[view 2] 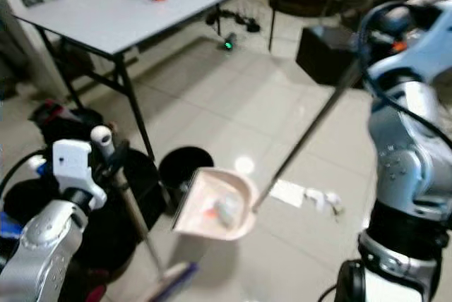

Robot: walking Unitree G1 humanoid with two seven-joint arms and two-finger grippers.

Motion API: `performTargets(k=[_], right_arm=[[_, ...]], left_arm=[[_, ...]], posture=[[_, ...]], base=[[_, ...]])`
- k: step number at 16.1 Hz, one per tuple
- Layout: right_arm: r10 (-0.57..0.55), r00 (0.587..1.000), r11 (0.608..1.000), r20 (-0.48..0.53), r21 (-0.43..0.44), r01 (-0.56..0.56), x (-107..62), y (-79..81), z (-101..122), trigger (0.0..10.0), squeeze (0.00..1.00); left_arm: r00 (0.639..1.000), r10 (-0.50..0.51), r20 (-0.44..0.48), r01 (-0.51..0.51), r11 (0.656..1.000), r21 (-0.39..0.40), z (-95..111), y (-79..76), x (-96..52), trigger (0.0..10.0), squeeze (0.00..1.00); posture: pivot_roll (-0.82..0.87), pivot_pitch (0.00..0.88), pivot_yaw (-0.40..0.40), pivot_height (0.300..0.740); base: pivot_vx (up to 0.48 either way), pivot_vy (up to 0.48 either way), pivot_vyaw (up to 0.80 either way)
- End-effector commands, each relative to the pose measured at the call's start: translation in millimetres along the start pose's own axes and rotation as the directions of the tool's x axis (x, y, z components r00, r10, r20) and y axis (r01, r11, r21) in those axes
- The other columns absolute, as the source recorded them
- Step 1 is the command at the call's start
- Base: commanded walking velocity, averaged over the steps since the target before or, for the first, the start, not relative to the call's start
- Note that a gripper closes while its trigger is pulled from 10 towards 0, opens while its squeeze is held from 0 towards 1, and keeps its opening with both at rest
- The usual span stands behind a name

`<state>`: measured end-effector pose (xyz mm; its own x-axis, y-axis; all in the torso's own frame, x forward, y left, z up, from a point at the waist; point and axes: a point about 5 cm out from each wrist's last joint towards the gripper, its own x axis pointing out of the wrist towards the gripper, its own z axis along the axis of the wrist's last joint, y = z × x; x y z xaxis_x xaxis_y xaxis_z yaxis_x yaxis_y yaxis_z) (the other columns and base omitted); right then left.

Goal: Sweep floor

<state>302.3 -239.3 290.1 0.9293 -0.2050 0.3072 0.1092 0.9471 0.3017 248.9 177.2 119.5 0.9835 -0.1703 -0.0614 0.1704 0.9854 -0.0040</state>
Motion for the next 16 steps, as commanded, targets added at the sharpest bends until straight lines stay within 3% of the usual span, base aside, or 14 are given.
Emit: performTargets(k=[1,12,16], right_arm=[[0.046,0.998,0.998,0.036,0.030,-0.047,-0.4,11.7,7.7,10.0,0.00],[0.065,0.997,0.998,0.029,0.011,-0.065,3.2,15.8,6.6,10.0,0.00],[0.056,0.998,0.998,0.030,0.019,-0.057,2.8,14.0,6.2,10.0,0.00]], left_arm=[[1.000,0.019,0.007,-0.019,0.999,0.033,3.8,6.4,0.4,10.0,0.00],[1.000,0.015,0.013,-0.016,1.000,0.025,4.9,3.2,2.0,10.0,0.00],[1.000,0.013,0.014,-0.013,1.000,0.023,5.3,2.6,2.3,10.0,0.00]], posture=[[0.04,0.004,0.018,0.740],[0.04,0.000,0.019,0.740],[0.04,0.000,0.020,0.740]], base=[[0.341,0.000,0.00],[0.342,0.000,0.00],[0.342,0.000,0.40]])
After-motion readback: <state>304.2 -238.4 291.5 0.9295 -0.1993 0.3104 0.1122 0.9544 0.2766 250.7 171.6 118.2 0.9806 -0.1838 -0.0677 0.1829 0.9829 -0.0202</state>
